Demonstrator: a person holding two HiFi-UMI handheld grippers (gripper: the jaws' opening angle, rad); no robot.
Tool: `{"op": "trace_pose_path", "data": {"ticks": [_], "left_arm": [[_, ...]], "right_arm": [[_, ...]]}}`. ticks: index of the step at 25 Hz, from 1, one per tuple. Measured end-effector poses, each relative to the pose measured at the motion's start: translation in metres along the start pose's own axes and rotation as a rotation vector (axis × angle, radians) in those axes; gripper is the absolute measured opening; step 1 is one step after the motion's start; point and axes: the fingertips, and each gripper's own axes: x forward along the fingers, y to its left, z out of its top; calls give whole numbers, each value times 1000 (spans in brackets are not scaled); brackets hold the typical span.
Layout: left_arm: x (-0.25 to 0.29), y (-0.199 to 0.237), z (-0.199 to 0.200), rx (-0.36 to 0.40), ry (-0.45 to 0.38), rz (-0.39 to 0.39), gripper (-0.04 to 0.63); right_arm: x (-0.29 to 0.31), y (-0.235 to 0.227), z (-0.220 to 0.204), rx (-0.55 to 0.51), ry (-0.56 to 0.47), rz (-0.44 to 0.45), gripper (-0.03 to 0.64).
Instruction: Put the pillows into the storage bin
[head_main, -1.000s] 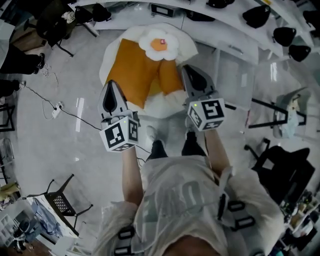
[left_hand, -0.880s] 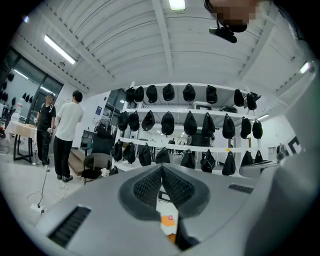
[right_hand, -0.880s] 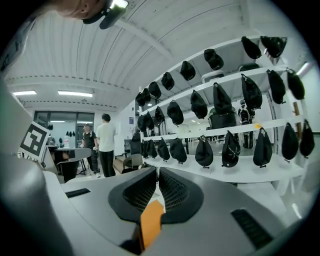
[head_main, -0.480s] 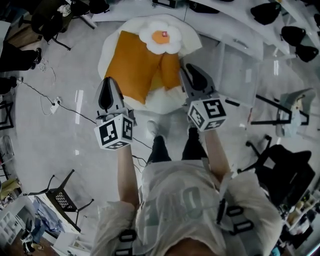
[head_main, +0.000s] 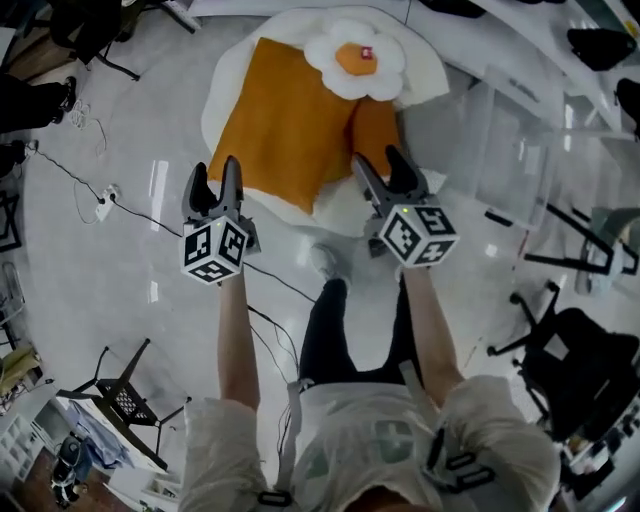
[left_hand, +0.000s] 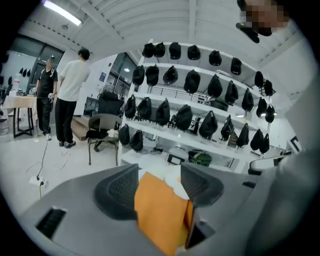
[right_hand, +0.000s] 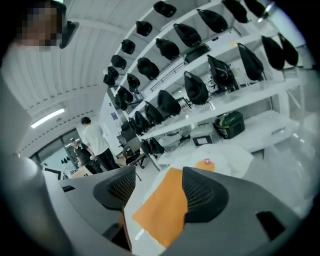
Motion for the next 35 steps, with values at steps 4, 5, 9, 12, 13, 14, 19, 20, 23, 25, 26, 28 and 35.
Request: {"op": "trace_pose_path", "data": {"ticks": [4, 5, 9, 12, 13, 14, 19, 20, 23, 25, 26, 28, 35], "left_arm": [[63, 72, -78, 32, 127, 22, 250], [80, 85, -96, 50, 158, 13, 250], [142, 115, -170, 103, 272, -74, 252], [174, 129, -219, 137, 371, -127, 252], [182, 133, -233, 140, 399, -135, 255], [189, 137, -246, 139, 425, -140, 256], [210, 153, -301, 152, 513, -119, 265], [214, 153, -307, 158, 520, -113, 265], [221, 154, -316, 176, 554, -88, 265], [221, 152, -315, 206, 580, -64, 260], [222, 150, -314, 221, 589, -57, 221], [224, 143, -314, 248, 590, -50, 120], [199, 123, -286, 256, 533, -53, 11]], "right_arm": [[73, -33, -80, 139, 56, -51, 268], [90, -42, -101, 172, 70, -61, 268], [148, -82, -183, 313, 147, -104, 268], [183, -106, -245, 425, 220, -138, 268], [192, -112, -263, 455, 249, -148, 268], [200, -117, -280, 485, 277, -155, 268], [222, -132, -344, 563, 371, -180, 272], [225, -134, -354, 573, 386, -183, 272], [234, -134, -371, 583, 415, -177, 270], [239, -131, -371, 580, 420, -165, 231], [241, -131, -369, 564, 426, -167, 179], [243, -133, -365, 518, 443, -179, 110], [225, -121, -336, 381, 479, -236, 18]]}}
